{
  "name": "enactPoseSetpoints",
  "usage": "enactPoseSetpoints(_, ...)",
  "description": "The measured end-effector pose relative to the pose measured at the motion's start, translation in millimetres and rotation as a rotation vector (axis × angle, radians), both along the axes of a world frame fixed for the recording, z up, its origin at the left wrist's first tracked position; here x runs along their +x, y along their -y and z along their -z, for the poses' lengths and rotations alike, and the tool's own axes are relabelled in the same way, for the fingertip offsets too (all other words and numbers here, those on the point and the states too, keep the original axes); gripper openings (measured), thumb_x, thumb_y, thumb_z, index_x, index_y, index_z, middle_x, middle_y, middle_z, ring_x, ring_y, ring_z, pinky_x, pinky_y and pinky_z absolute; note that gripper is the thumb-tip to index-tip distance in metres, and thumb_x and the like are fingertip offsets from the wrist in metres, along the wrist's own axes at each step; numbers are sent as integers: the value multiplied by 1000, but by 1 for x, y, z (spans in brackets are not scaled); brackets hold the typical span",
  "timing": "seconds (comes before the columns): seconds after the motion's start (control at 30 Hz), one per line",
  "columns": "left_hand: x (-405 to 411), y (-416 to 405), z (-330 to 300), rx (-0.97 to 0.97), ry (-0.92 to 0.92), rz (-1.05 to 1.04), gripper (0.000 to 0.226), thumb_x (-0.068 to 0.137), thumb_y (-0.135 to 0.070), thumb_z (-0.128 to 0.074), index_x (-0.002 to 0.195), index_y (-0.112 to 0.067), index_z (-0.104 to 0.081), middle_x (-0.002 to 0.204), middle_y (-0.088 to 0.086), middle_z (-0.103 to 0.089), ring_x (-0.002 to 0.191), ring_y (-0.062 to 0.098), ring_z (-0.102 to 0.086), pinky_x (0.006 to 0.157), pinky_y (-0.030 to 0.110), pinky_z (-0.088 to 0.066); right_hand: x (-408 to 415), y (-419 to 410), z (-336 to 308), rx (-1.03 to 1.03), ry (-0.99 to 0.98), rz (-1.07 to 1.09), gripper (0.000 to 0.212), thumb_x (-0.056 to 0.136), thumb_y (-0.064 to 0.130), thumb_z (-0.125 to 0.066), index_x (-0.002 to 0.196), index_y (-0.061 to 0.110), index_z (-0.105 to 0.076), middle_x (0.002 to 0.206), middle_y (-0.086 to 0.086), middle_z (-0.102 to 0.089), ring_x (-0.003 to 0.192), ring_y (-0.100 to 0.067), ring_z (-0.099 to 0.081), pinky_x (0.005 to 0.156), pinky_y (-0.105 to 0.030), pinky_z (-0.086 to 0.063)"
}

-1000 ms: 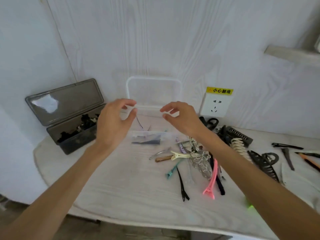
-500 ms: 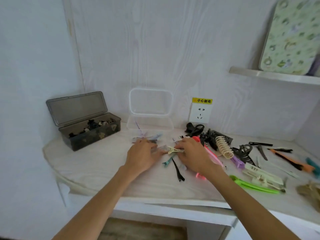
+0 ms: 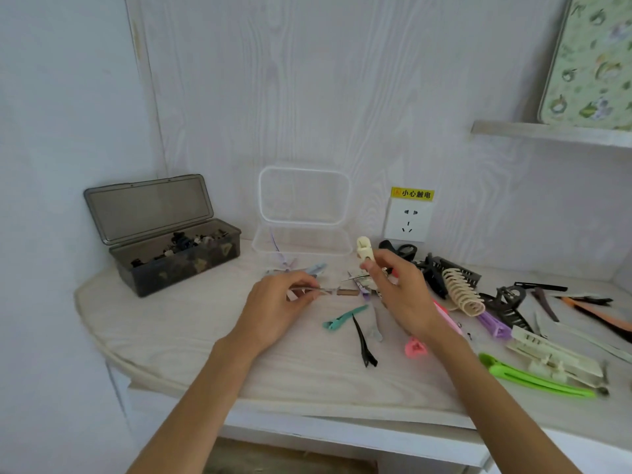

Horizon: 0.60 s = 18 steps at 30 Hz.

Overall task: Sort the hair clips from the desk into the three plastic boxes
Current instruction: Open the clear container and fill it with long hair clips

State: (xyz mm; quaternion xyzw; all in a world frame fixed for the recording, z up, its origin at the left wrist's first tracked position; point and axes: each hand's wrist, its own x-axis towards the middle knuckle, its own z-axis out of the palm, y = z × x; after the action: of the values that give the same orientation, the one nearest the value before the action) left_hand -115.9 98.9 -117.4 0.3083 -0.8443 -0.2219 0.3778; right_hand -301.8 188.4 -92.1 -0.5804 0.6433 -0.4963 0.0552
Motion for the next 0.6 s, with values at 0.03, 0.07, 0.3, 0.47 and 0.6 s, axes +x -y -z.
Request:
enactPoseSetpoints(0.03, 1, -1, -1, -5, -49, 3, 10, 82, -31, -68, 91, -35, -68, 86, -25, -63, 82, -10, -58, 70, 3, -39, 2, 4, -4, -11, -2, -17, 19, 96, 28, -47, 107, 24, -62, 94, 10, -66, 92, -6, -59, 77, -16, -42)
enactPoseSetpoints(0.07, 2, -2, -3, -14, -116, -11, 11, 83, -30, -66, 93, -34, -67, 86, -25, -63, 82, -10, -58, 69, 3, -40, 4, 11, -11, -39, 7, -31, 19, 96, 27, -46, 106, 23, -61, 93, 9, -67, 89, -8, -60, 75, -17, -43)
enactPoseSetpoints(0.3, 11, 5, -16, -224, -636, -432, 18, 89, -19, -60, 106, -16, -66, 96, -10, -62, 87, 4, -56, 80, 15, -45, 15, 80, -23, 43, -311, -47, 31, 98, 22, -43, 126, 23, -56, 117, 1, -66, 108, -17, -59, 96, -35, -42)
enactPoseSetpoints(0.47, 2, 24, -20, -319, -374, -544, 17, 90, -28, -60, 103, -23, -68, 95, -8, -70, 90, 14, -59, 86, 27, -36, -2, 62, -24, 16, -298, -44, 29, 92, 22, -54, 121, 28, -58, 113, 6, -63, 109, -12, -50, 98, -28, -37)
enactPoseSetpoints(0.6, -8, 40, -15, -312, -118, -531, 21, 93, -25, -54, 110, -24, -67, 104, -2, -70, 102, 18, -58, 98, 29, -26, -22, 21, -44, 262, -142, -274, 18, 83, 14, -67, 93, 28, -69, 93, 9, -69, 83, -7, -62, 76, -17, -45)
